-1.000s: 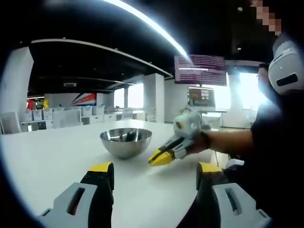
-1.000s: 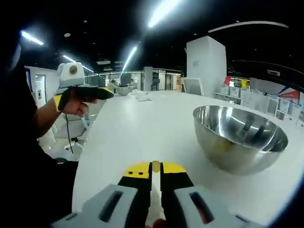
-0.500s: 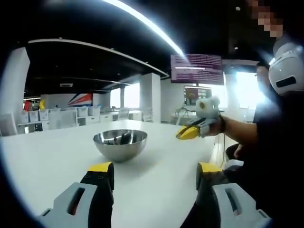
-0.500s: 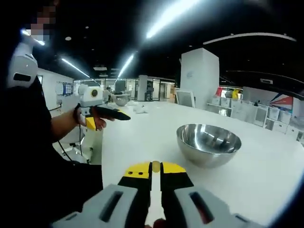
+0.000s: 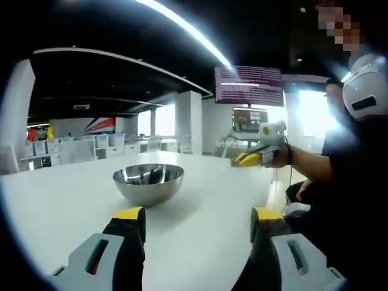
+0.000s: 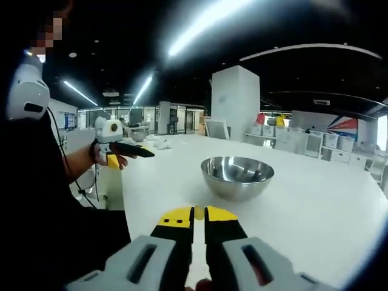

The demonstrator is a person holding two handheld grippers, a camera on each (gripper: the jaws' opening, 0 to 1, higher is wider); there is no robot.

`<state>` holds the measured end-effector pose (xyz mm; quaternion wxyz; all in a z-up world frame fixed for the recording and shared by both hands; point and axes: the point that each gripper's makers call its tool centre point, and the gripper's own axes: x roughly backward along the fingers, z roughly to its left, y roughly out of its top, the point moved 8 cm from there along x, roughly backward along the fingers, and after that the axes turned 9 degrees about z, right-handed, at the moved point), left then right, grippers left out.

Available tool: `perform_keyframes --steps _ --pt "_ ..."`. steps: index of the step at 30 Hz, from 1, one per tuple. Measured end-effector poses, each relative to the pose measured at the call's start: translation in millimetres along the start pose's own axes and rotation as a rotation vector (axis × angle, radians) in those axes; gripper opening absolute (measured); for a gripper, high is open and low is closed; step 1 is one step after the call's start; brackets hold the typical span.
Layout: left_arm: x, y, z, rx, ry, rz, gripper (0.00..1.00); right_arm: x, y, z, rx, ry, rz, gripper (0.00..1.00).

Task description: Pick up the QQ candy scattered on the table and place it into the stainless steel bowl on the table

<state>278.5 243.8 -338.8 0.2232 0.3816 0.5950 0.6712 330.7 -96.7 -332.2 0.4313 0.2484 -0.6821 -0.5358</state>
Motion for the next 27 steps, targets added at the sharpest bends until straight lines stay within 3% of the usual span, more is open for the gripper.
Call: perform_keyframes --steps 8,14,21,27 --pt "0.3 1.6 -0.3 -0.002 -0.001 -0.006 0.71 -6.9 4.1 -4.3 0.012 0.003 0.010 0.09" --pt "0.9 -0.4 -0.5 0.004 -0.003 -0.009 0.71 -21.0 27.8 -22.2 0.060 0.003 0.034 0.09" --pt "5.3 -4.5 1.1 0.013 0.001 -0.013 0.71 -58.9 67.4 -54.7 0.131 0.006 0.095 0.09" --pt "10.8 -6.0 3.2 0.023 0.008 -0.016 0.71 -95.8 85.7 -71.3 0.217 0.023 0.189 0.09"
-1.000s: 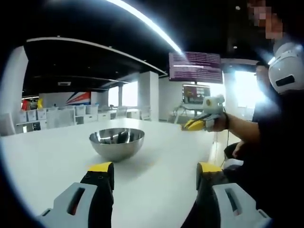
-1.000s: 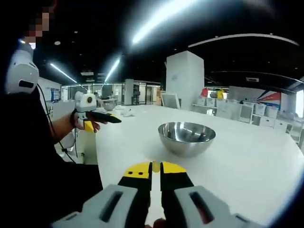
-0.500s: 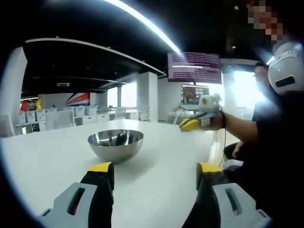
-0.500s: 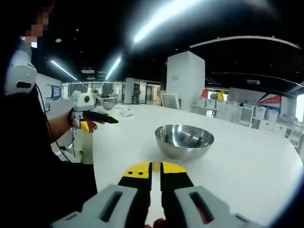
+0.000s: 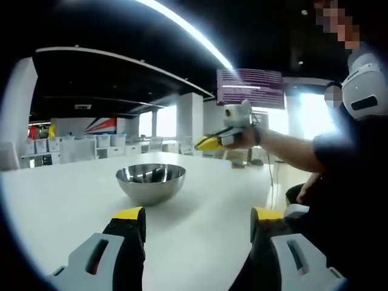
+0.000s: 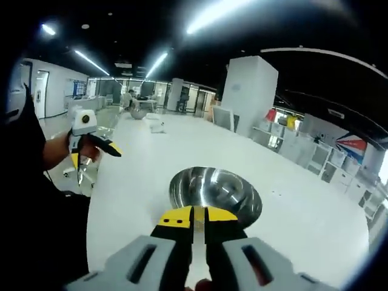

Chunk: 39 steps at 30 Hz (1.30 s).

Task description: Pick up the QQ candy scattered on the table and place it into the stainless steel bowl on the table

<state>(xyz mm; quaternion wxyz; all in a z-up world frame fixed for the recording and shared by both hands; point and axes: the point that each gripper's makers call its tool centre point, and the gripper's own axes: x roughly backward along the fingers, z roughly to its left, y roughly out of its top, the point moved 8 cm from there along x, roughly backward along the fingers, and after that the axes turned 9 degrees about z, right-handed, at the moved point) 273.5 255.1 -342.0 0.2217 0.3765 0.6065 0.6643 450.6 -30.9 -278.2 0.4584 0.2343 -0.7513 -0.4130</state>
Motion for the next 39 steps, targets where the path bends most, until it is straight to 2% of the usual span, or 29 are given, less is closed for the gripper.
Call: perform_keyframes --steps 8,13,16,24,28,31,39 --pt "4.3 1.0 4.4 0.002 0.011 -0.004 0.71 -32.5 27.4 -20.3 0.126 0.025 0.122 0.09" --pt "3.6 0.9 2.6 0.004 0.009 -0.007 0.71 -48.5 34.7 -26.0 0.199 0.054 0.210 0.09" --pt "4.4 0.1 1.6 0.005 0.010 -0.007 0.71 -56.1 37.1 -29.2 0.279 0.065 0.282 0.09" --pt "7.0 -0.9 3.6 0.013 0.019 -0.013 0.71 -72.5 40.5 -36.5 0.309 0.099 0.355 0.09" --pt "8.3 -1.4 4.1 0.012 0.020 -0.012 0.71 -74.7 40.0 -34.6 0.299 0.112 0.363 0.11" --pt "10.1 -2.2 6.3 0.019 0.026 -0.015 0.71 -75.8 38.4 -32.5 0.294 0.122 0.363 0.21" --pt "6.5 0.9 7.6 0.014 0.022 -0.013 0.71 -70.3 34.5 -31.4 0.287 0.117 0.353 0.23"
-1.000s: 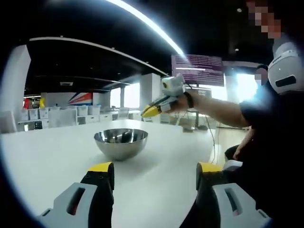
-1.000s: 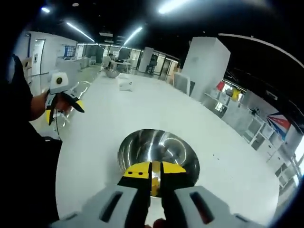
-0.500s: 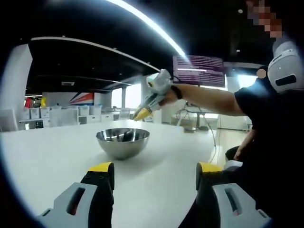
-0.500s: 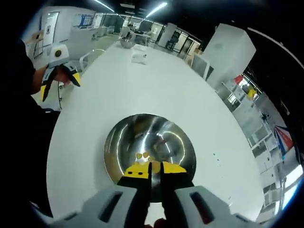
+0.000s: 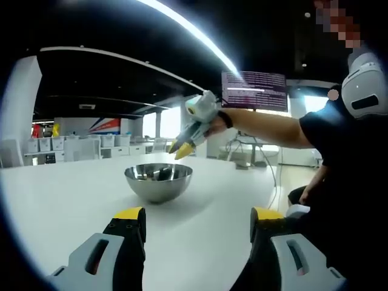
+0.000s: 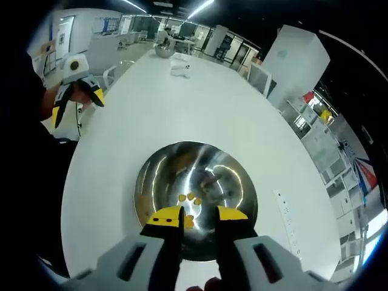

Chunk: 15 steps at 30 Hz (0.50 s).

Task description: Pick up the QQ candy scattered on the table and place it into the stainless steel bowl on the table

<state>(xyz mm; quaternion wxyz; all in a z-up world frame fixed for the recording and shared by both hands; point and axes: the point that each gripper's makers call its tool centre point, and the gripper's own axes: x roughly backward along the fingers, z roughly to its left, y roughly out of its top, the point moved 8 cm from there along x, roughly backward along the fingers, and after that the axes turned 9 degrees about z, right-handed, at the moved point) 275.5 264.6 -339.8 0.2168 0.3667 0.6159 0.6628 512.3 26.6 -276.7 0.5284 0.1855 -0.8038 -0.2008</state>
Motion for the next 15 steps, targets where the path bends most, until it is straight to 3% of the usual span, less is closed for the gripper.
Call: perform_keyframes --steps 3,7,12,15 --pt "-1.9 2.9 0.4 -0.004 0.000 -0.001 0.71 11.4 -1.5 1.2 -0.015 -0.019 -0.040 0.24" --pt "-3.8 5.0 2.3 -0.009 -0.002 -0.001 0.71 32.3 -9.4 7.2 -0.081 -0.064 -0.145 0.23" --pt "-8.2 5.5 3.7 -0.011 -0.002 -0.004 0.71 56.6 -36.1 37.2 -0.175 -0.101 -0.306 0.22" --pt "-11.5 5.8 3.1 -0.012 -0.004 0.000 0.71 63.7 -54.0 56.0 -0.195 -0.121 -0.337 0.22"
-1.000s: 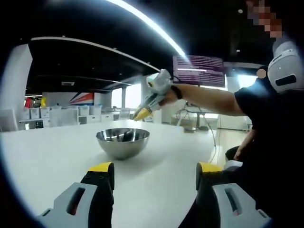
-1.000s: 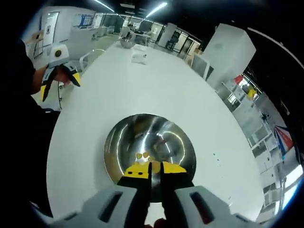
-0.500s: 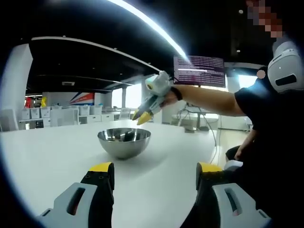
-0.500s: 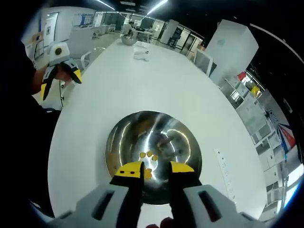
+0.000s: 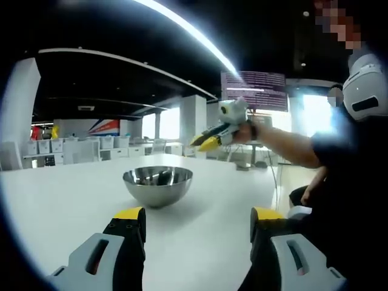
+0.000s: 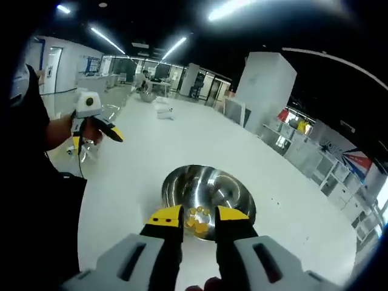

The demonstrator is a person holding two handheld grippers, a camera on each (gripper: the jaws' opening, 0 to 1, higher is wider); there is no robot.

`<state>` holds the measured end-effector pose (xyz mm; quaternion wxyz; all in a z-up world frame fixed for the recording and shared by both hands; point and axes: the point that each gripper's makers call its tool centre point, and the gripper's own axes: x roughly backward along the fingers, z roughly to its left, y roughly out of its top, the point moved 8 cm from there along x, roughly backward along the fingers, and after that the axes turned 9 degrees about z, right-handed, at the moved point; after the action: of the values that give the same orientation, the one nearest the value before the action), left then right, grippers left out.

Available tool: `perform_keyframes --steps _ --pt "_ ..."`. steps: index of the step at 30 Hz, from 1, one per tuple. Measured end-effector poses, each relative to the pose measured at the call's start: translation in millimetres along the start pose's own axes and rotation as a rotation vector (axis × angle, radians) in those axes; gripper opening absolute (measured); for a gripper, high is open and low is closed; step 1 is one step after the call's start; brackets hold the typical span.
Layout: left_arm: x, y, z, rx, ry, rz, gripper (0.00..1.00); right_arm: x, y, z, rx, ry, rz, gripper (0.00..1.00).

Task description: Pick up the QQ candy scattered on the table and place it into the stainless steel bowl on the table

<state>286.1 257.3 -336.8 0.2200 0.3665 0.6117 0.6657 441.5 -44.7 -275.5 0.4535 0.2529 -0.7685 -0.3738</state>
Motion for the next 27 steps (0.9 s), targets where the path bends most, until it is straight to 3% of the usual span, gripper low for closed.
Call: perform_keyframes --steps 6,11,16,21,27 --pt "-2.6 0.0 1.4 -0.002 -0.002 -0.002 0.71 28.4 -27.4 27.1 -0.100 -0.058 -0.105 0.23" --pt "-3.2 0.6 2.0 -0.011 0.013 -0.008 0.71 50.5 -49.9 50.8 -0.201 -0.132 -0.244 0.23" --pt "-2.2 3.0 -0.9 -0.015 0.019 -0.030 0.71 60.3 -62.4 79.0 -0.280 -0.139 -0.364 0.24" --pt "-1.6 1.2 -7.0 -0.020 0.014 -0.022 0.71 57.1 -73.8 99.2 -0.281 -0.120 -0.361 0.24" --pt "-1.5 -1.0 -10.2 -0.019 0.008 -0.022 0.71 53.0 -73.7 100.1 -0.286 -0.114 -0.354 0.24"
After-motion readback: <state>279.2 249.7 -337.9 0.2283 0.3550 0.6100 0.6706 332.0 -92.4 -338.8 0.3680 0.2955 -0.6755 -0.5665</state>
